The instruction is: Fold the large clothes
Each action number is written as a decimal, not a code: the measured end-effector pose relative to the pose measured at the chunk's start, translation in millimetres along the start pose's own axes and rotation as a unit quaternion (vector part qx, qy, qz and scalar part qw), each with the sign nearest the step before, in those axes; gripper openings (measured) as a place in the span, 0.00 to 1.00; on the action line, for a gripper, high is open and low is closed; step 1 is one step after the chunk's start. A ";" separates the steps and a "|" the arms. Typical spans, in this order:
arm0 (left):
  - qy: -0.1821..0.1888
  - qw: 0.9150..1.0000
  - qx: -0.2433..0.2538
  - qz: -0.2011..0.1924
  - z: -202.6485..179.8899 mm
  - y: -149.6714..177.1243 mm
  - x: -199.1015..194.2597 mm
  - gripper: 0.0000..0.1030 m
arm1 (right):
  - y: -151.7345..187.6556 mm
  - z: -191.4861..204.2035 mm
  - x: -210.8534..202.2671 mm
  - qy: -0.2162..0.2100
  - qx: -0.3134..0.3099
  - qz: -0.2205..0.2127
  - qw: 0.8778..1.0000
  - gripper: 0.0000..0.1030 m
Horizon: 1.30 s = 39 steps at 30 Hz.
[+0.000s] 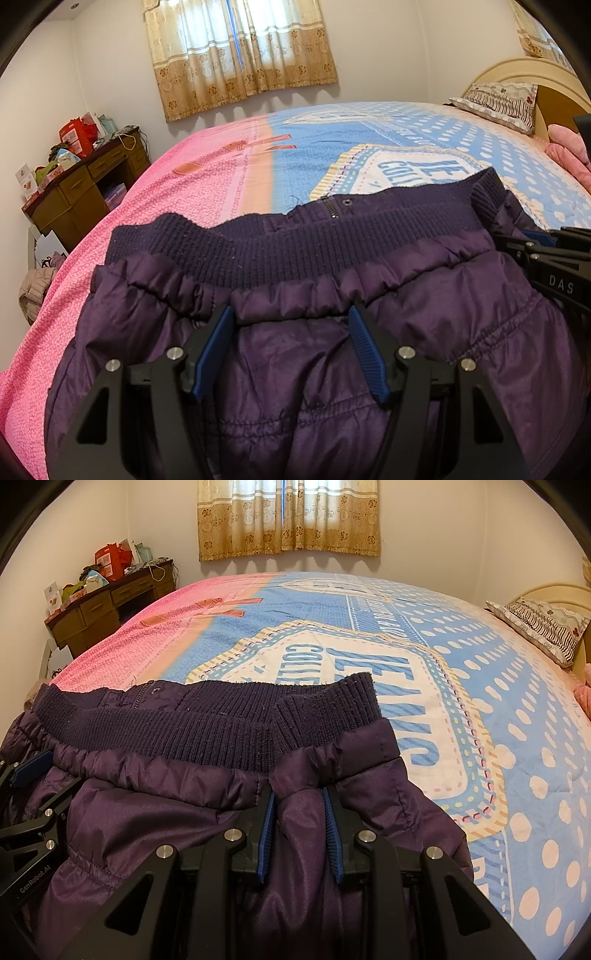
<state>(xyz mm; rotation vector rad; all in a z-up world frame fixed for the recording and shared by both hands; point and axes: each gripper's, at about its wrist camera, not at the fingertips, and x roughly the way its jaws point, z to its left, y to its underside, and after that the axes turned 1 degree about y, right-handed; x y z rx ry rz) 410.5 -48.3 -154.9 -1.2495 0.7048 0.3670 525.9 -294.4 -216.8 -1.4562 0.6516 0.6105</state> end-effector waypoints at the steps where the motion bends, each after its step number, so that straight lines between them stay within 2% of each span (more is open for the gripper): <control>1: 0.000 1.000 0.000 0.000 0.3 0.0 0.0 0.65 | 0.0 0.0 0.0 0.000 0.000 0.000 1.000 0.25; 29: -0.019 1.000 0.012 0.000 -9.6 -2.9 2.4 0.66 | -0.9 5.9 0.7 0.023 -0.021 0.000 1.000 0.26; 33: 0.013 1.000 -0.002 0.016 3.1 -9.2 -12.2 0.66 | -1.0 4.2 -8.0 0.025 -0.027 0.000 0.999 0.34; 34: 0.022 1.000 -0.010 0.011 12.4 -9.0 -26.4 0.67 | 0.0 3.4 -11.9 0.027 -0.032 -0.002 0.999 0.42; 35: 0.027 0.999 -0.016 -0.004 21.0 -7.9 -40.7 0.73 | 1.8 0.9 -15.6 0.030 -0.031 -0.005 0.999 0.46; 36: 0.027 0.999 -0.020 -0.018 30.2 -6.4 -54.0 0.84 | 3.4 -1.2 -17.8 0.028 -0.028 -0.006 0.999 0.48; 38: 0.018 0.999 -0.023 -0.046 50.8 -1.8 -78.9 0.97 | 5.6 -7.6 -20.1 0.017 -0.018 -0.005 1.000 0.54; 39: 0.018 0.998 -0.027 -0.057 62.9 0.9 -89.0 0.99 | 6.2 -10.8 -21.4 0.013 -0.010 -0.003 1.000 0.56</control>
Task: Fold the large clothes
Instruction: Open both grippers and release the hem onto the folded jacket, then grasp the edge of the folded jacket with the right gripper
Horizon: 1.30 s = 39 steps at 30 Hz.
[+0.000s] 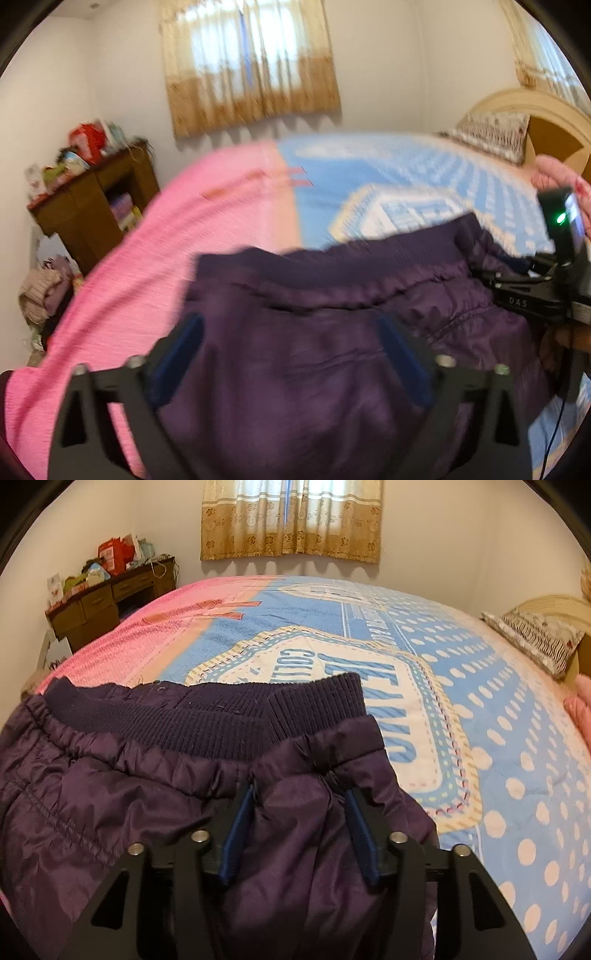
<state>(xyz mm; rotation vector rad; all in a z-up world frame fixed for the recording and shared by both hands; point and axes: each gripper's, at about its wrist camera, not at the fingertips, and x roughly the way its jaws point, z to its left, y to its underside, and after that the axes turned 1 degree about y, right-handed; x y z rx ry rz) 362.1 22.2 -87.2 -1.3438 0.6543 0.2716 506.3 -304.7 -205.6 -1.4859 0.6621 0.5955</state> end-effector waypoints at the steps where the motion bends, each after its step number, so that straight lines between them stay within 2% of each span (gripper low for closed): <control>1: -0.003 1.000 -0.004 -0.008 17.7 1.6 -12.5 0.99 | 0.2 -0.6 -1.5 0.001 0.004 0.001 1.000 0.63; 3: -0.006 1.000 -0.015 -0.007 44.3 3.6 -20.7 1.00 | 1.4 -0.5 -8.4 0.007 0.003 -0.001 1.000 0.69; 5: 0.004 0.999 -0.045 0.007 83.7 9.0 -22.8 1.00 | 2.7 2.9 -20.7 0.002 -0.003 -0.006 1.000 0.81; 7: 0.020 0.997 -0.076 0.026 109.7 14.1 -17.7 1.00 | 5.6 10.1 -40.9 -0.001 -0.004 -0.020 1.000 0.84; 10: 0.076 0.987 -0.130 0.063 151.4 24.7 2.3 1.00 | 13.7 32.8 -79.5 -0.001 -0.028 -0.060 0.998 0.84; 13: 0.126 0.970 -0.192 0.084 179.0 32.7 25.7 1.00 | 30.1 70.0 -120.7 -0.016 -0.070 -0.110 0.991 0.84; 15: 0.184 0.947 -0.238 0.115 190.9 36.0 49.3 1.00 | 43.9 102.0 -138.9 -0.038 -0.103 -0.123 0.986 0.85; 16: 0.207 0.932 -0.265 0.132 196.2 38.6 64.2 1.00 | 50.7 118.5 -144.7 -0.050 -0.121 -0.126 0.983 0.85; 18: 0.223 0.919 -0.290 0.146 195.8 41.4 81.3 1.00 | 63.1 148.9 -152.6 -0.065 -0.154 -0.132 0.977 0.85; 21: 0.227 0.916 -0.291 0.159 188.7 40.9 98.1 1.00 | 80.5 194.1 -158.8 -0.088 -0.207 -0.137 0.965 0.85; 27: 0.271 0.903 -0.282 0.181 173.4 41.3 122.6 1.00 | 114.4 270.9 -156.4 -0.083 -0.315 -0.154 0.933 0.85; 29: 0.292 0.896 -0.278 0.186 173.5 41.7 123.9 1.00 | 120.7 285.7 -152.6 -0.077 -0.337 -0.158 0.925 0.85; 31: 0.301 0.895 -0.273 0.184 174.0 41.0 123.1 1.00 | 128.5 301.1 -146.8 -0.067 -0.366 -0.163 0.914 0.85; 34: 0.322 0.889 -0.271 0.182 179.2 40.3 124.7 1.00 | 135.2 315.4 -137.7 -0.053 -0.389 -0.170 0.904 0.85; 35: 0.333 0.884 -0.277 0.178 181.5 40.4 125.1 0.98 | 136.4 319.9 -134.7 -0.049 -0.396 -0.173 0.900 0.85; 37: 0.347 0.879 -0.271 0.181 180.7 39.5 127.1 0.96 | 139.1 326.4 -130.0 -0.042 -0.407 -0.179 0.895 0.85; 39: 0.363 0.877 -0.253 0.185 175.5 38.6 127.7 0.81 | 140.2 335.2 -120.9 -0.037 -0.422 -0.179 0.888 0.85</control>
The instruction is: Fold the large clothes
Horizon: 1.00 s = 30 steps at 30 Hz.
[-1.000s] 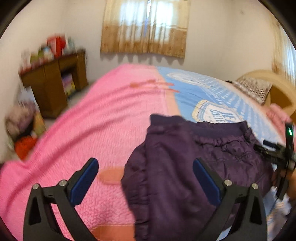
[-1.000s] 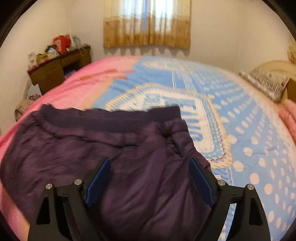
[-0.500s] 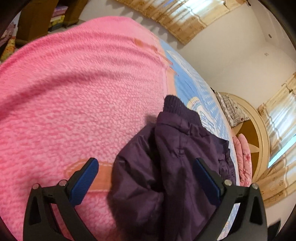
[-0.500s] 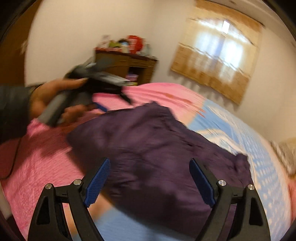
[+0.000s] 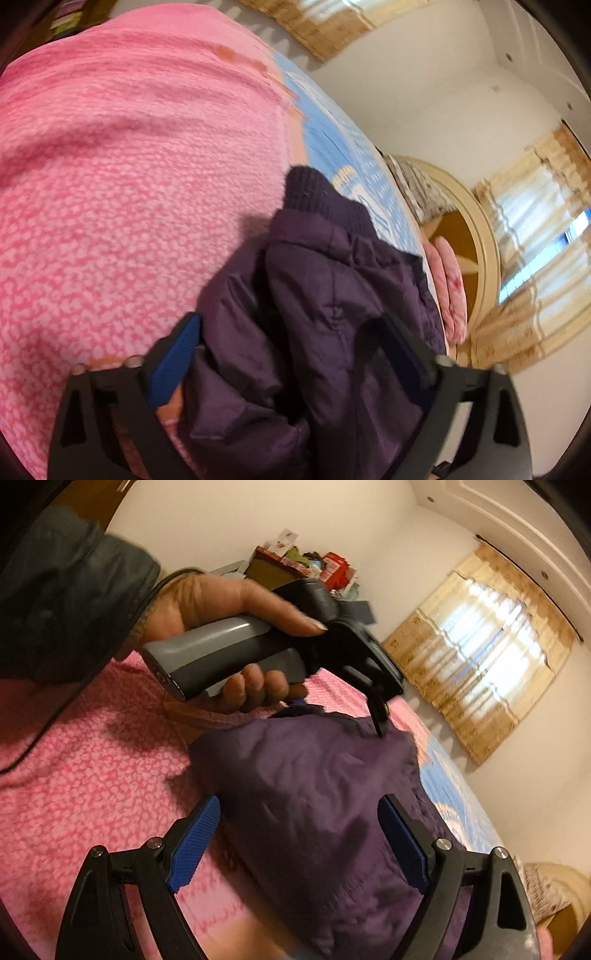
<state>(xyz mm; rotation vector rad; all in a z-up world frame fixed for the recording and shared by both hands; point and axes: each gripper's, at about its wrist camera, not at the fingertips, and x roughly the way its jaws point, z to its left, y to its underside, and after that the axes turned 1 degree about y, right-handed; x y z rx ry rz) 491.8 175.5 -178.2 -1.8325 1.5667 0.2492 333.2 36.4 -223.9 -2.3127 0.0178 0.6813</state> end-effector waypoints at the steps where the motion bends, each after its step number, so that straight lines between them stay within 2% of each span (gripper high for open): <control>1: 0.008 1.000 0.002 0.005 -0.6 -0.1 2.2 0.76 | -1.0 4.2 3.6 -0.001 -0.009 0.000 1.000 0.84; 2: 0.013 1.000 0.005 0.012 -0.8 1.6 5.3 0.69 | -1.1 8.0 8.5 -0.001 -0.016 0.002 1.000 0.69; 3: 0.013 1.000 0.009 0.012 -0.5 2.5 6.2 0.56 | -1.0 9.6 12.6 -0.006 -0.019 0.007 1.000 0.60; 5: 0.007 1.000 0.018 0.008 -1.0 4.6 5.2 0.38 | -1.2 10.5 12.2 -0.014 -0.015 0.011 1.000 0.47; 6: 0.012 1.000 0.014 0.007 -1.0 5.7 2.5 0.31 | -1.2 8.8 10.4 -0.019 -0.012 0.013 1.000 0.44; 8: 0.023 1.000 0.015 -0.001 -6.5 10.2 -6.0 0.20 | -1.4 2.4 3.3 -0.033 0.004 0.013 0.999 0.32; 9: 0.016 1.000 0.025 -0.009 -13.6 14.4 -14.4 0.16 | -1.5 -1.1 -1.5 -0.040 0.013 0.012 0.999 0.31; 13: 0.018 0.999 0.042 -0.029 -37.7 32.0 -39.9 0.14 | -0.3 -2.6 -32.6 -0.068 0.029 0.000 0.997 0.27; 16: 0.033 0.998 0.030 -0.038 -47.7 52.2 -67.6 0.14 | 5.2 -5.2 -63.7 -0.089 0.049 -0.024 0.995 0.27; 20: 0.047 0.997 0.011 -0.057 -57.0 69.0 -98.3 0.14 | 13.0 -26.3 -100.0 -0.131 0.115 -0.059 0.983 0.25; 22: 0.053 0.996 0.014 -0.067 -73.5 71.5 -105.2 0.14 | 20.0 -47.1 -116.7 -0.156 0.162 -0.080 0.971 0.23; 23: 0.054 0.996 0.019 -0.071 -84.1 69.0 -106.5 0.14 | 26.9 -66.0 -125.9 -0.177 0.204 -0.092 0.958 0.22; 25: 0.059 0.995 0.035 -0.077 -101.2 62.7 -104.3 0.14 | 36.4 -90.4 -136.6 -0.192 0.252 -0.112 0.942 0.21; 27: 0.074 0.992 0.057 -0.082 -135.5 48.0 -94.6 0.14 | 55.7 -129.7 -147.6 -0.214 0.323 -0.136 0.912 0.21; 30: 0.080 0.989 0.092 -0.088 -179.0 25.1 -61.1 0.13 | 79.6 -175.2 -151.0 -0.218 0.398 -0.156 0.877 0.19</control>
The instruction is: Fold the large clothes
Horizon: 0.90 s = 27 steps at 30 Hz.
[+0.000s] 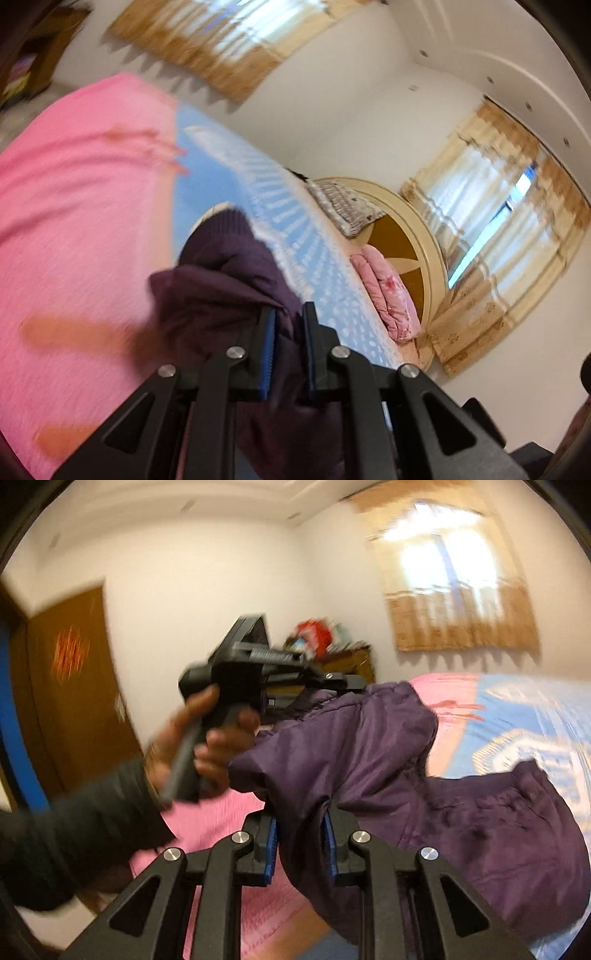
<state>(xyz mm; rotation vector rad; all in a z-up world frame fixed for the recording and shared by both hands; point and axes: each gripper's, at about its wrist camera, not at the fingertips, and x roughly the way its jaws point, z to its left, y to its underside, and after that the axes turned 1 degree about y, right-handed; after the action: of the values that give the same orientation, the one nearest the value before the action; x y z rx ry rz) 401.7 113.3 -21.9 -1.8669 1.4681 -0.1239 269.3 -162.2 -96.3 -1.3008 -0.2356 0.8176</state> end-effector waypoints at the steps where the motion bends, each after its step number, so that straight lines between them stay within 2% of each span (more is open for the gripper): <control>1: 0.009 1.000 0.007 0.000 -9.1 -6.3 19.9 0.13 | -2.9 -16.4 -9.7 0.000 0.026 -0.010 1.000 0.19; 4: -0.013 0.998 0.062 0.003 -31.7 -11.4 71.5 0.14 | -2.3 -72.4 -33.9 0.015 0.102 -0.030 0.994 0.18; 5: -0.024 0.996 0.082 0.007 -36.4 -11.9 103.7 0.14 | 4.5 -91.3 -42.3 0.021 0.131 -0.033 0.991 0.18; 7: -0.026 0.996 0.079 0.014 -32.2 -6.4 135.7 0.14 | 15.5 -128.8 -56.4 0.032 0.179 -0.035 0.983 0.18; 10: -0.022 0.996 0.078 0.022 -32.1 3.4 191.6 0.14 | 33.1 -156.7 -75.3 0.059 0.202 -0.029 0.977 0.18; 12: -0.003 0.997 0.074 0.025 -36.7 8.2 208.8 0.14 | 47.6 -177.1 -90.6 0.071 0.219 -0.021 0.973 0.17; 15: -0.014 0.995 0.095 0.042 -54.6 15.5 235.3 0.14 | 66.1 -202.7 -114.1 0.069 0.243 -0.017 0.968 0.18; 18: -0.041 0.990 0.118 0.066 -70.3 20.1 253.0 0.14 | 65.3 -228.8 -118.6 0.068 0.272 -0.015 0.960 0.26; 19: -0.057 0.988 0.124 0.075 -74.5 22.6 261.1 0.14 | 62.5 -236.3 -118.3 0.075 0.278 -0.017 0.958 0.34; 20: -0.073 0.985 0.128 0.086 -75.9 23.8 269.5 0.14 | 60.6 -240.9 -124.5 0.090 0.279 -0.019 0.956 0.49; 22: -0.090 0.981 0.133 0.106 -75.1 28.6 284.0 0.14 | 52.6 -248.8 -128.5 0.118 0.276 -0.043 0.953 0.64; 25: -0.124 0.972 0.146 0.133 -76.5 35.7 298.2 0.17 | 31.7 -255.9 -145.8 0.128 0.277 -0.072 0.950 0.64; 27: -0.134 0.970 0.144 0.141 -75.8 36.7 302.8 0.18 | 8.9 -260.5 -128.4 0.124 0.256 -0.036 0.958 0.64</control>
<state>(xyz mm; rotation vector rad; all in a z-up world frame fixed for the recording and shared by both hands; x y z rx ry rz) 437.3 -189.7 -97.4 -1.3701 1.4243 0.0488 327.4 -443.0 -143.4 -0.8862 0.1257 0.5930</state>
